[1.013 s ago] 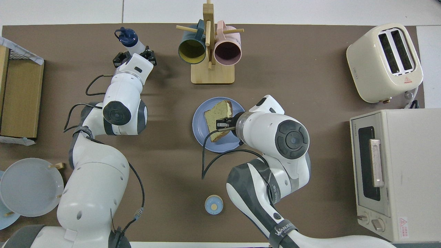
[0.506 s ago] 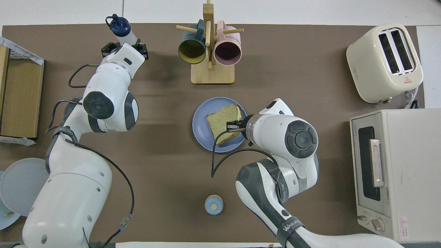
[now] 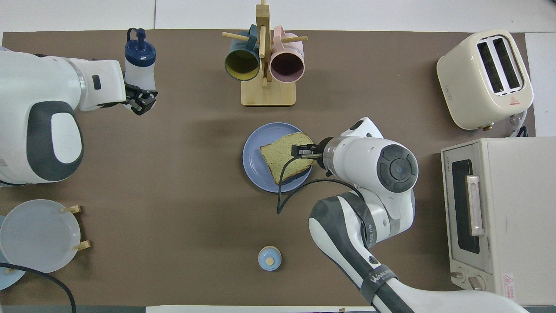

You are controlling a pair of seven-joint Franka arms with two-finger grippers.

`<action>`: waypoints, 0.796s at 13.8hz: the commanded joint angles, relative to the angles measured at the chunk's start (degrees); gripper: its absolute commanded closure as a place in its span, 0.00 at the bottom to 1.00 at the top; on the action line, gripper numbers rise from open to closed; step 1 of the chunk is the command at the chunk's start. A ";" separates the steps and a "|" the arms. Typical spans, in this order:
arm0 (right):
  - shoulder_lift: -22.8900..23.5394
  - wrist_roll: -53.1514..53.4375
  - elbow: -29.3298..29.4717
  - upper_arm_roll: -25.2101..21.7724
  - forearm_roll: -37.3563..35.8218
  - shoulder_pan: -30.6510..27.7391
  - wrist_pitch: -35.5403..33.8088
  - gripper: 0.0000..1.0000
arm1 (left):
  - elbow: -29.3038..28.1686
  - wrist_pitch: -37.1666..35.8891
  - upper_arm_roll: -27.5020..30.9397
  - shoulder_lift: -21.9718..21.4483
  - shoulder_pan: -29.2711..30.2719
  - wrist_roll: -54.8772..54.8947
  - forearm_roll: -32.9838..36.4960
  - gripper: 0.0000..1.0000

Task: Put bread on plate and add seasoning
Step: 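Lift the bottle with the left gripper while the right gripper withdraws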

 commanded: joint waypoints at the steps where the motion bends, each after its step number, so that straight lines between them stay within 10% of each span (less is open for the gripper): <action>1: -1.06 -1.96 2.18 0.20 0.05 -2.58 -3.53 0.00 | -2.20 -10.19 -0.69 -6.57 -0.68 6.78 5.17 1.00; 5: -0.36 -1.97 12.61 0.20 -6.62 -7.49 -18.95 0.00 | -4.11 -21.11 -1.92 -11.75 -6.11 7.05 12.31 1.00; 11: -2.63 -2.75 30.39 0.11 -11.56 -17.34 -52.64 0.00 | -18.87 -16.92 -6.93 -22.57 -8.68 7.04 12.41 1.00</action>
